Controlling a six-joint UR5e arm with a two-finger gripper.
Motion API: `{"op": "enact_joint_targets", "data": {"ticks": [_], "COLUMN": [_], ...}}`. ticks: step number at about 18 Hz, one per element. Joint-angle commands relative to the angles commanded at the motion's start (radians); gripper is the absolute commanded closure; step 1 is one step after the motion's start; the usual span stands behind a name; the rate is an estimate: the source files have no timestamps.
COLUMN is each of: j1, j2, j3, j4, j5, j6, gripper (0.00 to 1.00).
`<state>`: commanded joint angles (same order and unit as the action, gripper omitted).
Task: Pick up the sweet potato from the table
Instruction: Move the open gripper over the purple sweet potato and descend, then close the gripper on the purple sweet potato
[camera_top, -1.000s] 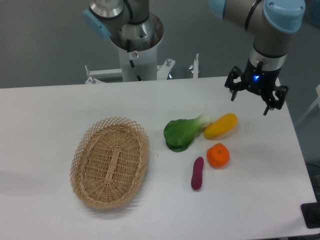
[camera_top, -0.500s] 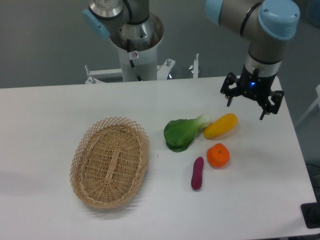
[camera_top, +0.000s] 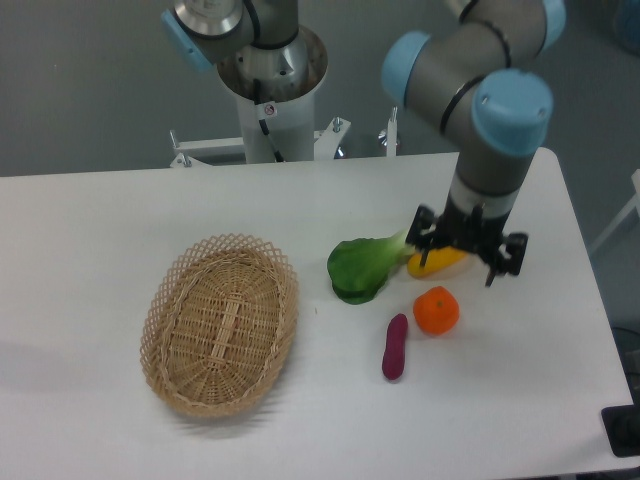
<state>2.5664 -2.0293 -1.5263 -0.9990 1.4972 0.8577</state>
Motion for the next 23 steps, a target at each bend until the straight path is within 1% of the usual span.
{"op": "enact_joint_targets", "data": {"ticks": [1, 2, 4, 6, 7, 9, 10, 11, 15, 20, 21, 23], "j1": [-0.008, -0.017, -0.029, -0.037, -0.038, -0.04, -0.04, -0.041, -0.048, -0.058, -0.058, -0.058], "j2": [-0.018, -0.031, -0.051, -0.06, -0.068, -0.069, -0.069, -0.074, -0.104, -0.108, -0.108, -0.109], "j3": [-0.003, -0.012, -0.029, -0.069, -0.098, -0.152, -0.166, -0.172, -0.164, -0.164, -0.163, -0.16], "j4": [0.032, 0.046, 0.059, 0.082, 0.111, 0.202, 0.23, 0.24, 0.244, 0.247, 0.255, 0.253], "j5": [-0.002, 0.0, 0.0, 0.002, 0.003, 0.006, 0.006, 0.008, 0.031, 0.041, 0.043, 0.052], "j6": [-0.011, -0.015, -0.017, -0.016, -0.014, -0.012, -0.012, -0.012, -0.014, -0.017, -0.014, -0.012], "gripper": [0.0, 0.0, 0.0, 0.0, 0.0, 0.0, 0.0, 0.0, 0.0, 0.0, 0.01, 0.3]}}
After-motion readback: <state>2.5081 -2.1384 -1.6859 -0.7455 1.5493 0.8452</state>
